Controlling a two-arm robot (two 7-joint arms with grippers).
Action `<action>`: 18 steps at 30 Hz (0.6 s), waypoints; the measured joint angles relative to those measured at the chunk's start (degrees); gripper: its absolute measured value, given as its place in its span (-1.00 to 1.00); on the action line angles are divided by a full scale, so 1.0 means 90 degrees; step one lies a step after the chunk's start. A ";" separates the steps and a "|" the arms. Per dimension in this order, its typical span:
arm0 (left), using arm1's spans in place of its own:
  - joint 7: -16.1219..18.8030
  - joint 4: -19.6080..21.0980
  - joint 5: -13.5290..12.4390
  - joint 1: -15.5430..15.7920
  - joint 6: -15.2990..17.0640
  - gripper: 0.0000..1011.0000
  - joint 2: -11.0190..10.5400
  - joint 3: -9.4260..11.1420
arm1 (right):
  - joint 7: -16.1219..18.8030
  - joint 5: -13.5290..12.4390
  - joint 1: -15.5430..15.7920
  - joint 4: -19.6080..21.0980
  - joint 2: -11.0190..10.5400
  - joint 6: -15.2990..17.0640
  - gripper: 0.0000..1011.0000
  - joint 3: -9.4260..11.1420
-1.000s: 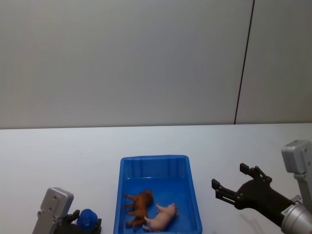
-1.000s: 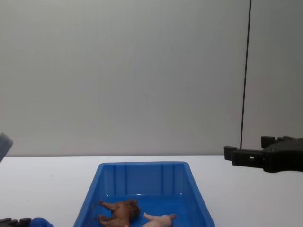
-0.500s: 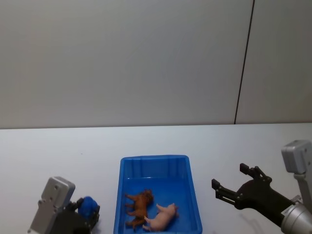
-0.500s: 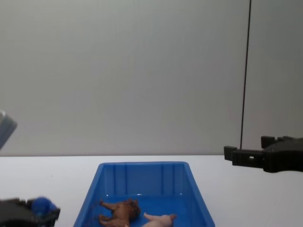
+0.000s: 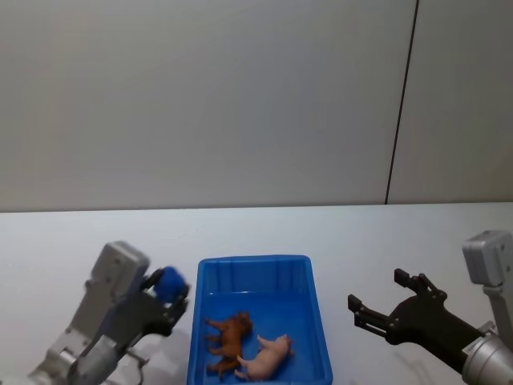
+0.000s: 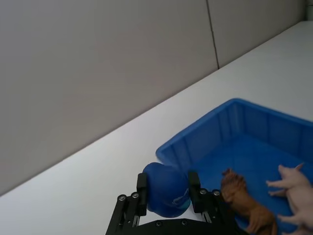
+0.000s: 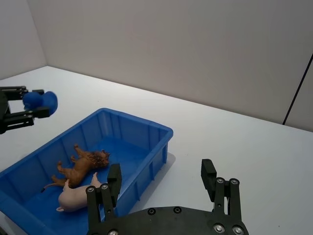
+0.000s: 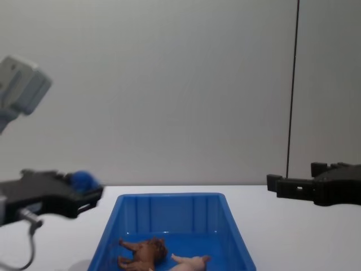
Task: Pick up the two dolls from the table and place them into the box.
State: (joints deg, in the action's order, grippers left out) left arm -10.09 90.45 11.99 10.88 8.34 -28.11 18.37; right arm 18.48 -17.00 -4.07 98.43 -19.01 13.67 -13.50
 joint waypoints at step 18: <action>-0.0991 -0.0525 -0.0624 0.0948 -0.0312 0.98 0.0910 0.0414 | 0.0000 0.0000 0.0000 0.0000 0.0000 0.0000 0.98 0.0000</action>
State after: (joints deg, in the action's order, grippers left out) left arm -19.01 85.72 6.37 19.41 5.53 -19.92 22.10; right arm 18.48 -17.00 -4.07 98.43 -19.01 13.67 -13.51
